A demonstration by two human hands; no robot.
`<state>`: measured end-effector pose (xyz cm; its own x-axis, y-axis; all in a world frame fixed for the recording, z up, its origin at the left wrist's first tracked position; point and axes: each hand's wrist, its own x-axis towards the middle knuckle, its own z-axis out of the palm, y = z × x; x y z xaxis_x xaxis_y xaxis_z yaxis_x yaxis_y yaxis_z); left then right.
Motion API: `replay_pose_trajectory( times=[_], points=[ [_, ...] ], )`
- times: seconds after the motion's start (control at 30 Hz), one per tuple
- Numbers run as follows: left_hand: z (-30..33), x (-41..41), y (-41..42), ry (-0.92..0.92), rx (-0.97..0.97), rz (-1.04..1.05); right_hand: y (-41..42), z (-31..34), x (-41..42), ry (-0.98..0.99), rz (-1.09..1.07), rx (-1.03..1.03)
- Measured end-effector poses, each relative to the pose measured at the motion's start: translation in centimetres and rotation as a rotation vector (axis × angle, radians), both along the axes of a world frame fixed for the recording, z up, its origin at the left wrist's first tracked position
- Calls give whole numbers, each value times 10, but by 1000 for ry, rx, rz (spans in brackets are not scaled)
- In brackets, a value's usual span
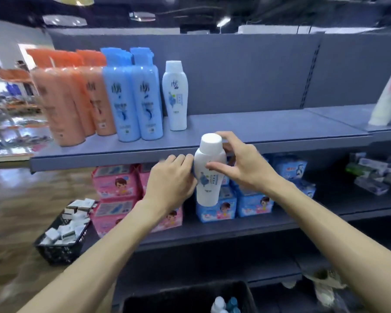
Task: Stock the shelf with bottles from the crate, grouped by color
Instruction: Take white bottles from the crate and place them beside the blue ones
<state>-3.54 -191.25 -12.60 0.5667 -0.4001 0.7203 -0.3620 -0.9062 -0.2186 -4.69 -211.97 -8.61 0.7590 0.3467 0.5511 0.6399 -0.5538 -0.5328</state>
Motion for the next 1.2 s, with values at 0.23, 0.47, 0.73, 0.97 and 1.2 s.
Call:
replay_pose_trajectory(
  times=[0.23, 0.47, 0.73, 0.97, 1.2],
  points=[
    [71, 4, 17, -151, 40, 54, 13, 87, 15, -93, 55, 37],
    [116, 26, 27, -192, 23, 149, 36, 139, 48, -112, 87, 29],
    [116, 40, 34, 36, 41, 289, 57, 128, 88, 68, 67, 65],
    [108, 45, 40, 59, 11, 297, 65, 119, 93, 154, 38, 77],
    [94, 46, 45, 85, 69, 295, 66, 66, 83, 232, -96, -89]
  ],
)
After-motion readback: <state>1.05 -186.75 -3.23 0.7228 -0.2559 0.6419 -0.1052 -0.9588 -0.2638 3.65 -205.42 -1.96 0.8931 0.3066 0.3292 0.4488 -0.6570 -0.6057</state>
